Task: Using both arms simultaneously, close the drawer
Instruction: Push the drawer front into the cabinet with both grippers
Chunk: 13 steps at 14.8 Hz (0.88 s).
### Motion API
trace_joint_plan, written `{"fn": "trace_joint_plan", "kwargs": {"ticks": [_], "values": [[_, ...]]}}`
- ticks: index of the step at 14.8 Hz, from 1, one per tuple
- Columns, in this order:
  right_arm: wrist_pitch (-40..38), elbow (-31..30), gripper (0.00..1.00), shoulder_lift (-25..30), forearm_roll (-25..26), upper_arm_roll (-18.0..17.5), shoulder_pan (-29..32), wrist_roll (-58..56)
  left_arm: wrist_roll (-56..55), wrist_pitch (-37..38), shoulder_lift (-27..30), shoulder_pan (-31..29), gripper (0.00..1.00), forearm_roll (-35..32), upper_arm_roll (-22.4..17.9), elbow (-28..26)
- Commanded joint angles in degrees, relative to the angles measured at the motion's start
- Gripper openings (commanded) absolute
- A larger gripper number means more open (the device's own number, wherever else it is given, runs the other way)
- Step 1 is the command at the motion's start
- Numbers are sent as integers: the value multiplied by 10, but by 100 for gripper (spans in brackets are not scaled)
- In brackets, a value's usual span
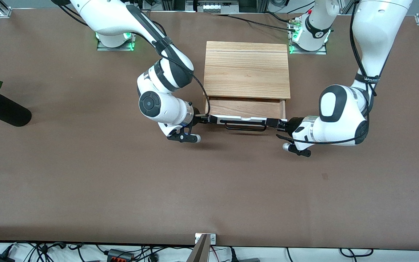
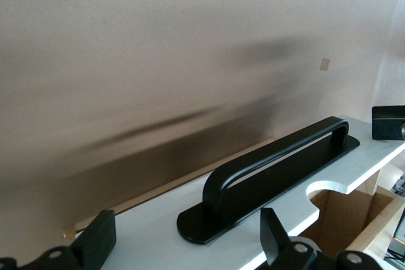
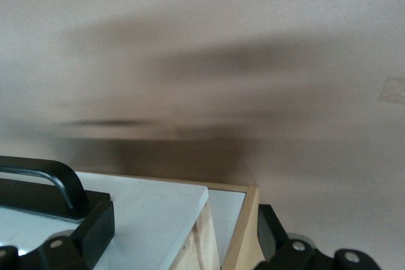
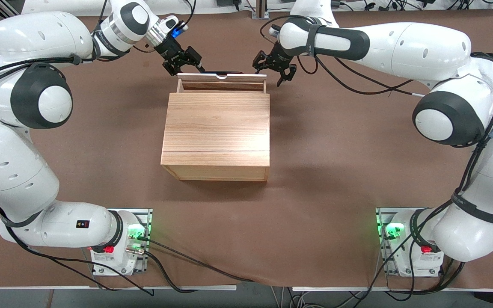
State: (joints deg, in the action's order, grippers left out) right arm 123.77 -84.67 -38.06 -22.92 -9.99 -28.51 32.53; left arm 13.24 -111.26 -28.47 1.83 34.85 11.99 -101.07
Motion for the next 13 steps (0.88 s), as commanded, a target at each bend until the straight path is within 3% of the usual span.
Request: {"fn": "trace_joint_plan", "kwargs": {"ticks": [1,13], "values": [[-27,5,100,4,-11,-5,1,3,17,7,9,-8,100,15,7,-11],[-76,6,100,4,-12,-25,1,6,15,73,10,-8,100,16,7,-31]]}}
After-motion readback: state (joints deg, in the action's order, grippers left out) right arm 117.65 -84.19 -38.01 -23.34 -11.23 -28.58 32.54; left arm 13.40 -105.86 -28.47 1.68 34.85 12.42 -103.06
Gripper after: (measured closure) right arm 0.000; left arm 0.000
